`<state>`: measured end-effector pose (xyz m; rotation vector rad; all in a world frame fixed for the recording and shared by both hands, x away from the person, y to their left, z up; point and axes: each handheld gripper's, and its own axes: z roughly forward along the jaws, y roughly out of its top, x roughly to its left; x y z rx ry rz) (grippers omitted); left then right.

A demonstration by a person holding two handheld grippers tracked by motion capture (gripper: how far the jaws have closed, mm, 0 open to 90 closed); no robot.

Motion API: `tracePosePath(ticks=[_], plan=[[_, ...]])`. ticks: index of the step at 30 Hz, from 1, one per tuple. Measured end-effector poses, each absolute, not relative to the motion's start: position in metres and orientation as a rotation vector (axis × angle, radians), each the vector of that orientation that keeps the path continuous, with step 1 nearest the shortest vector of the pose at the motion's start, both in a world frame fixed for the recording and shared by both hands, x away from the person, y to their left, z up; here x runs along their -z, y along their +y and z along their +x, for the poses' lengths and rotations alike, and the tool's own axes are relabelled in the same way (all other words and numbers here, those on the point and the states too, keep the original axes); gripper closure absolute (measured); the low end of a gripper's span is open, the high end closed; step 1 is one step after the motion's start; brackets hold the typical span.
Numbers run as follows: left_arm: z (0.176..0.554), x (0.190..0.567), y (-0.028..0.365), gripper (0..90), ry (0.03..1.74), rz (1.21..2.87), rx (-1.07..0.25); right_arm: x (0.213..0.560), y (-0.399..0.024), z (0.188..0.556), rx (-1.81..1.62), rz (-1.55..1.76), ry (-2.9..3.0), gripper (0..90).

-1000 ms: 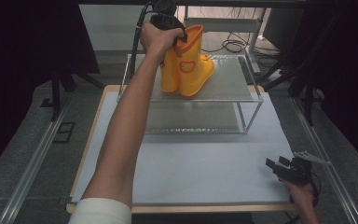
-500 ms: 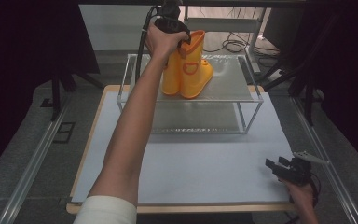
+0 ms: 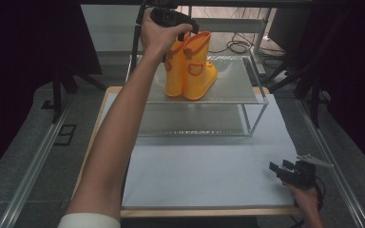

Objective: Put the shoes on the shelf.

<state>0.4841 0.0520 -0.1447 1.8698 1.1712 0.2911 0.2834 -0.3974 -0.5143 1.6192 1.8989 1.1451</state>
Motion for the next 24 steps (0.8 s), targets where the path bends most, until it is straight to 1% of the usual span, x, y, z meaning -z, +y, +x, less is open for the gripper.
tracePosePath(ticks=[2, 4, 10, 16, 24], plan=[[0.473, 0.144, 0.057, 60.0, 1.144, 1.881, -0.294, 0.513, -0.397, 0.283, -1.146, 1.622, 1.896, 32.8], [0.461, 0.143, 0.062, 65.7, 1.112, 1.894, -0.295, 0.513, -0.397, 0.283, -1.147, 1.620, 1.898, 32.8], [0.426, 0.141, 0.075, 77.2, 1.022, 1.964, -0.279, 0.513, -0.393, 0.282, -1.141, 1.606, 1.904, 32.8], [0.406, 0.154, 0.086, 83.7, 0.980, 2.034, -0.230, 0.512, -0.390, 0.282, -1.142, 1.600, 1.908, 32.8], [0.403, 0.185, 0.100, 87.3, 1.003, 2.079, -0.201, 0.513, -0.389, 0.282, -1.136, 1.599, 1.918, 32.8]])
